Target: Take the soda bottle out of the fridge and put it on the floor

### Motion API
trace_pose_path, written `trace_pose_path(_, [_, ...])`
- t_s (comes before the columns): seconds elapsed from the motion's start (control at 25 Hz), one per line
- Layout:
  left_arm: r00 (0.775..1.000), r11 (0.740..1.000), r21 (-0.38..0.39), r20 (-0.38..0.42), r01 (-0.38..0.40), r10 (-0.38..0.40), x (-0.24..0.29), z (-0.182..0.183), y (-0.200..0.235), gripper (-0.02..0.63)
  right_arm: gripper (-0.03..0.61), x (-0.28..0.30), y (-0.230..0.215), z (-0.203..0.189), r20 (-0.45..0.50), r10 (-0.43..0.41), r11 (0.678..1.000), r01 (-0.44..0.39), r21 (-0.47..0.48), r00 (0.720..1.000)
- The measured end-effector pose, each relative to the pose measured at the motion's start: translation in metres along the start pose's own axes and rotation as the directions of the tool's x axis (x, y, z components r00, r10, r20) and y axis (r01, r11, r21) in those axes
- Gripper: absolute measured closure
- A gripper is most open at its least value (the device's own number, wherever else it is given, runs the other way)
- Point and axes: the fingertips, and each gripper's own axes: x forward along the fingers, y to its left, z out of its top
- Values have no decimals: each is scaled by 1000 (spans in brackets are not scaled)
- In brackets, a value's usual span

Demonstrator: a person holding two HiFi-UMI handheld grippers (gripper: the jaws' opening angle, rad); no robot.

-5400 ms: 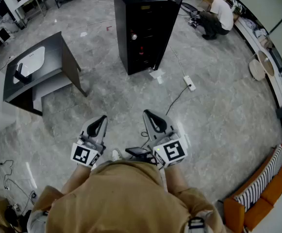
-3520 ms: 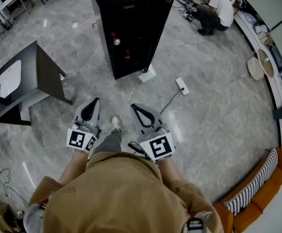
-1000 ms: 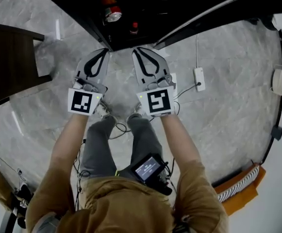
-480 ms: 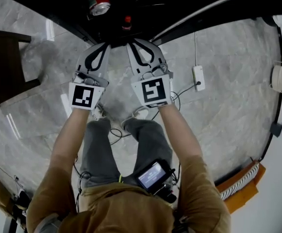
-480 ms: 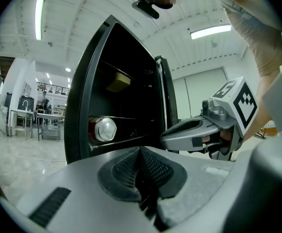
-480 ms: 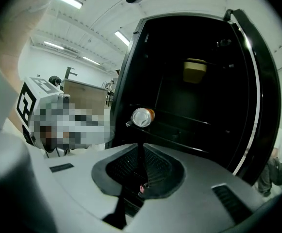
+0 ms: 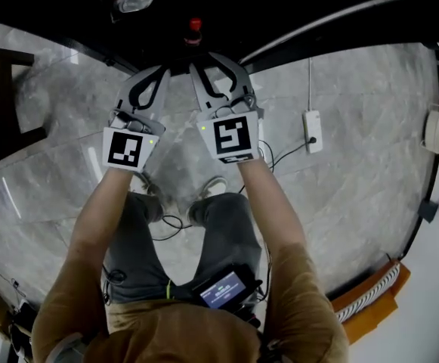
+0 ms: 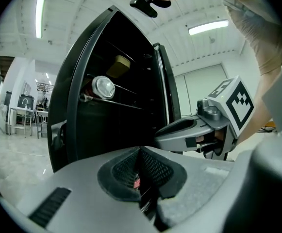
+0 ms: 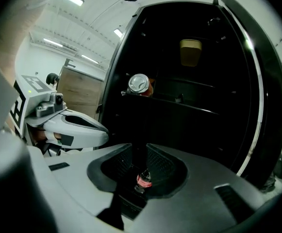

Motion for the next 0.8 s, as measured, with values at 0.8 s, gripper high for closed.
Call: trace_pose_path(0.8, [999,998,20,6,-53,53,37,-91,23,612,450,70,-9,-77,7,-74,997,73,20,997])
